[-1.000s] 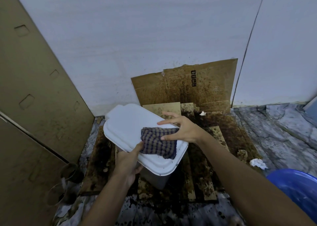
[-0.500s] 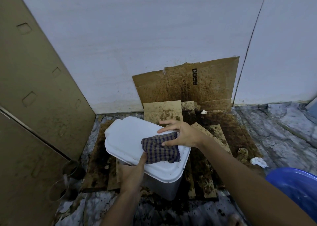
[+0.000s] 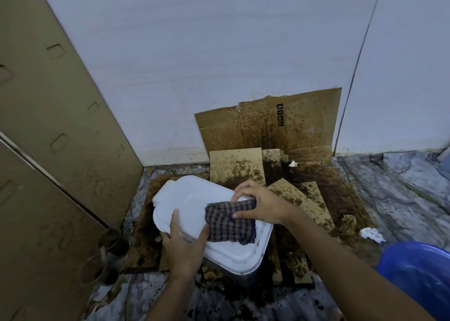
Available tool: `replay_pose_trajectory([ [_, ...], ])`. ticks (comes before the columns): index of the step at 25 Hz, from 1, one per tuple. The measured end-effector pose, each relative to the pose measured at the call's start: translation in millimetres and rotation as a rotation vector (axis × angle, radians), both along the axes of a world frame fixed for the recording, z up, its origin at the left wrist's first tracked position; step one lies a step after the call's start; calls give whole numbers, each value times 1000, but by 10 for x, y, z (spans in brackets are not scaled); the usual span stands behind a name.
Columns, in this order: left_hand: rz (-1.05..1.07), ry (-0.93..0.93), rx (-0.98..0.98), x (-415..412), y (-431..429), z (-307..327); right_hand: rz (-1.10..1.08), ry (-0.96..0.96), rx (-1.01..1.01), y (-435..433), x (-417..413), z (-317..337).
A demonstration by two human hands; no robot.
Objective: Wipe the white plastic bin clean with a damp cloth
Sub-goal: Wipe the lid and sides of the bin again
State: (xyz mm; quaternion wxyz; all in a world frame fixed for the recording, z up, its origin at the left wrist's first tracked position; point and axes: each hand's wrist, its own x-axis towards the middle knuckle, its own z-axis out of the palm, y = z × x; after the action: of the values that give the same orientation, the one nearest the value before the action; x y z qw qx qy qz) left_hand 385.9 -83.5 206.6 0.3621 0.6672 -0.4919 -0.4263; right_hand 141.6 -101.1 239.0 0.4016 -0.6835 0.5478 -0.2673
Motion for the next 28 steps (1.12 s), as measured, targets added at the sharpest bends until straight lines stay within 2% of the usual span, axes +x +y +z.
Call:
replay_pose_trajectory([
  [3,-30,-53,2,53,-45,21,-44,161,-37,71,12,-1],
  [6,-129,-248,-127,89,-129,54,-122,311,-126,205,31,-2],
  [8,-255,-349,-291,67,-204,115,-175,291,-131,289,43,3],
  [11,-519,-316,-471,-59,-310,239,-261,260,-132,415,64,-38],
  [14,-762,-335,-394,-239,-365,271,-409,266,-137,571,112,-172],
  [17,-865,-497,-346,-342,-399,202,-480,194,-200,744,201,-251],
  [21,-880,-516,-292,-403,-530,236,-280,355,-362,717,262,-238],
  [23,-882,-515,-253,-451,-622,288,-258,338,-366,618,284,-233],
  [28,-905,-512,-242,-495,-972,339,-475,240,-410,482,368,-287],
])
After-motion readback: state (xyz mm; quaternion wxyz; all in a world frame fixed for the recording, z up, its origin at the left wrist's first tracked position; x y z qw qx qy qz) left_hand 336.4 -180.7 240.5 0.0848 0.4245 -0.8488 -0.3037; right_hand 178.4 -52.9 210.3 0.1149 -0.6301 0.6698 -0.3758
